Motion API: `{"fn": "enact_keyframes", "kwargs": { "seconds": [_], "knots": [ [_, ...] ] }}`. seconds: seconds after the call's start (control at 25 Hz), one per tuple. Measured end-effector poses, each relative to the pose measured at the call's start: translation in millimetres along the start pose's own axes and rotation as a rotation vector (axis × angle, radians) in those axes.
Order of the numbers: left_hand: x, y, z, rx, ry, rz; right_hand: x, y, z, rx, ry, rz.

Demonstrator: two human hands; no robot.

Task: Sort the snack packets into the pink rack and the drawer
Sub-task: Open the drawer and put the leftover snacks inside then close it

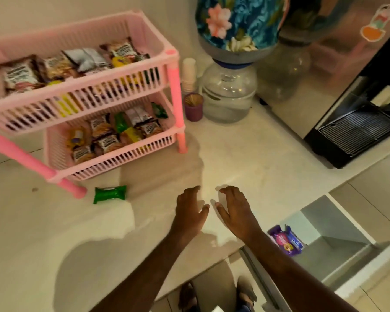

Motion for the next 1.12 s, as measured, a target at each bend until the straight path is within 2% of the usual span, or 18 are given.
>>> {"fn": "enact_keyframes", "kwargs": {
  "seconds": [0.28,0.56,0.8,0.96,1.12],
  "knots": [
    [-40.2,-101.4,120.1,-0.384,0.102,-0.007,-12.5,-73.3,-64.1,0.03,-0.082,0.144],
    [-51.7,-189.8,181.8,-0.665,0.014,0.026,-6.6,-105.8,-96.0,0.052,-0.146,0.168],
    [-64.1,-194.2,187.7,-0.685,0.039,0.026,0.8,-116.0,-102.0,-0.014,-0.153,0.146],
    [-66.3,-194.4,179.3,-0.605,-0.019,0.102,3.9,-116.1,-97.0,-0.099,-0.154,0.125],
    [-60.1,-162.2,162.7,-0.447,-0.004,0.127,5.0,-117.8,-87.2,-0.212,-0.14,0.053]
  ]
}}
Point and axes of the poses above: each hand's wrist, its own x-axis away from the middle knuckle, its own z-axis out of the back of the hand, y = z × x, the point moved 8 cm from there along -x, towards the middle knuckle, and after that the axes turned 13 degrees about y, right-handed, at the moved point
